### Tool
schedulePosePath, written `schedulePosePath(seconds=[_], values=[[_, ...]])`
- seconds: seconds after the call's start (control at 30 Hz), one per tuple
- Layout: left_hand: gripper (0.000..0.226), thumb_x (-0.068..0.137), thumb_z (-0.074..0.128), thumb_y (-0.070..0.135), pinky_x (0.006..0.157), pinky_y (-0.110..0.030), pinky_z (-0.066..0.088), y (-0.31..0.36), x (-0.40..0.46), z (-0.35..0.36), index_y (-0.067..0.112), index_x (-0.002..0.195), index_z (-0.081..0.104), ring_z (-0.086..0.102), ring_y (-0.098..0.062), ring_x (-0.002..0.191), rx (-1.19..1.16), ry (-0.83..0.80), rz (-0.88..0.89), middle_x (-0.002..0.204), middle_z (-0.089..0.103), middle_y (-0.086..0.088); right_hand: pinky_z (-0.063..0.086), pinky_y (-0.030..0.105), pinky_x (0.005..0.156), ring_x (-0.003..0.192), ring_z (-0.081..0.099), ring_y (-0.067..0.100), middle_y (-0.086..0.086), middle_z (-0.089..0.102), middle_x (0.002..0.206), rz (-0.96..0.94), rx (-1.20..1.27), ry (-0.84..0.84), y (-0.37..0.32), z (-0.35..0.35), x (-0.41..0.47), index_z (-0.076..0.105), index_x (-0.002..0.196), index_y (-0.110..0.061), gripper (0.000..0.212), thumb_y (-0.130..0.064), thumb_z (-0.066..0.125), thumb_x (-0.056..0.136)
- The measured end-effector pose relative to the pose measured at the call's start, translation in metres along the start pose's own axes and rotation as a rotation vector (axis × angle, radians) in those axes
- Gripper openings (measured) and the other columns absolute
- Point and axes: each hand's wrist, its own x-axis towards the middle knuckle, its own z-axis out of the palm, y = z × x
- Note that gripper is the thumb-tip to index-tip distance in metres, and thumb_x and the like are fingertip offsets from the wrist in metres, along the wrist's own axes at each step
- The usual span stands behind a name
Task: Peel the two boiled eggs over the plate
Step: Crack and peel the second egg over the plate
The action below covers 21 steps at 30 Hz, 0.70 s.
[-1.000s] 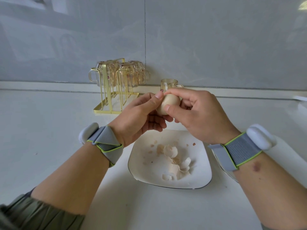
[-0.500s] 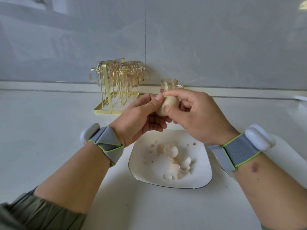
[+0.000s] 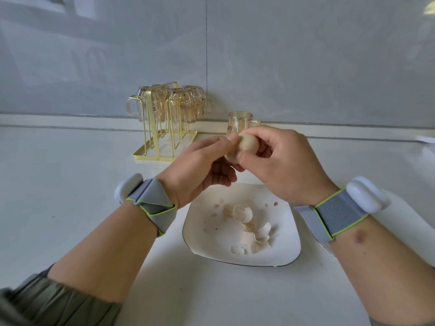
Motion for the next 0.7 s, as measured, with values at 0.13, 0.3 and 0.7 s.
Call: schedulePosePath(seconds=[0.13,0.3,0.7], values=[[0.043,0.092,0.053,0.039,0.056,-0.028,0.047,-0.0004,0.0003,-0.0012,-0.003,0.1,0.062,0.056,-0.019,0.059,0.001,0.015,0.034,0.07,0.064,-0.006,0.056,0.038,0.07,0.072,0.065,0.015,-0.001,0.072,0.076,-0.003,0.014,-0.015,0.002,0.0009,-0.0001,0.072,0.096,-0.023,0.022,-0.038,0.066,0.082],[0.044,0.095,0.05,0.044,0.051,-0.028,0.045,-0.0008,0.0005,-0.004,0.002,0.091,0.066,0.053,-0.02,0.053,-0.04,0.05,0.042,0.065,0.062,-0.01,0.053,0.031,0.069,0.064,0.057,0.009,0.001,0.068,0.077,-0.041,0.043,-0.024,0.0039,0.0028,-0.0001,0.067,0.121,-0.022,0.031,-0.027,0.065,0.091],[0.042,0.085,0.055,0.05,0.05,-0.028,0.041,-0.0014,0.0012,-0.0042,0.01,0.083,0.067,0.047,-0.02,0.052,-0.05,0.044,0.048,0.064,0.058,-0.011,0.055,0.043,0.068,0.069,0.063,0.024,0.01,0.068,0.075,-0.073,0.059,-0.02,0.0042,0.0027,0.0011,0.07,0.114,-0.023,0.024,-0.027,0.064,0.091]])
